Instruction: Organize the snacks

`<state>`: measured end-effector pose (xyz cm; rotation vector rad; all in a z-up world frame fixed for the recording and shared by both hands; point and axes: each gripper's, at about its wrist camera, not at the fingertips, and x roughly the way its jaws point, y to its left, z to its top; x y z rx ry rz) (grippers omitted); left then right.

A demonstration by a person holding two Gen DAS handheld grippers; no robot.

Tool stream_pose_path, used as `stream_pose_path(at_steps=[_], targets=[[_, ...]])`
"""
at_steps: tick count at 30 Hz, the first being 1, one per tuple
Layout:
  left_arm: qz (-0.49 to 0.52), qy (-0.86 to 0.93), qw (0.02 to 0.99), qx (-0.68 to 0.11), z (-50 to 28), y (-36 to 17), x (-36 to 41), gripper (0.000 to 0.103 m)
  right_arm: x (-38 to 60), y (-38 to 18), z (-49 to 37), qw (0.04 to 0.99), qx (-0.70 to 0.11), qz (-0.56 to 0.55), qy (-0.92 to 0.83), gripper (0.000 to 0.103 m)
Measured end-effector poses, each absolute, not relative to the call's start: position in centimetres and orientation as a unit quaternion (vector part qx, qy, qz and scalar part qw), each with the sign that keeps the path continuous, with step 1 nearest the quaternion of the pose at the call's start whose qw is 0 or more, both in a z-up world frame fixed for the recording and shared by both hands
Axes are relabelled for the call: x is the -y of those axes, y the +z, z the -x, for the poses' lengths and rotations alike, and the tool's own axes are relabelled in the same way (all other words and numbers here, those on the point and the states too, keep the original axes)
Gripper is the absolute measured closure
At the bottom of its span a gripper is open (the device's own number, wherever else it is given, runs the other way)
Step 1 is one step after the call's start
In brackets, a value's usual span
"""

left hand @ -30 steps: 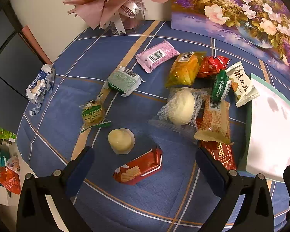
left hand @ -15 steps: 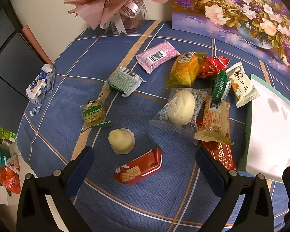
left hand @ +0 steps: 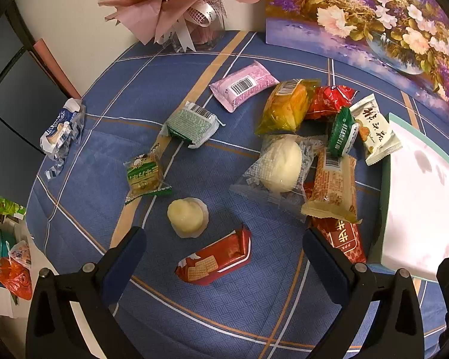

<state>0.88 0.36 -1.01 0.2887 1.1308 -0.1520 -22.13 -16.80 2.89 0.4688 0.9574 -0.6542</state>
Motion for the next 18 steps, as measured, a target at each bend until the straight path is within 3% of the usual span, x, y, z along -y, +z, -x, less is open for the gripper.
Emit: stream_pose_path(at_steps=[18], targets=[[-0.136,-0.072,0.831,-0.534,-0.96,-0.97,-0.39,0.0,16.68,2.8,22.08,0.811,-0.449,-0.216,-0.307,0.0]])
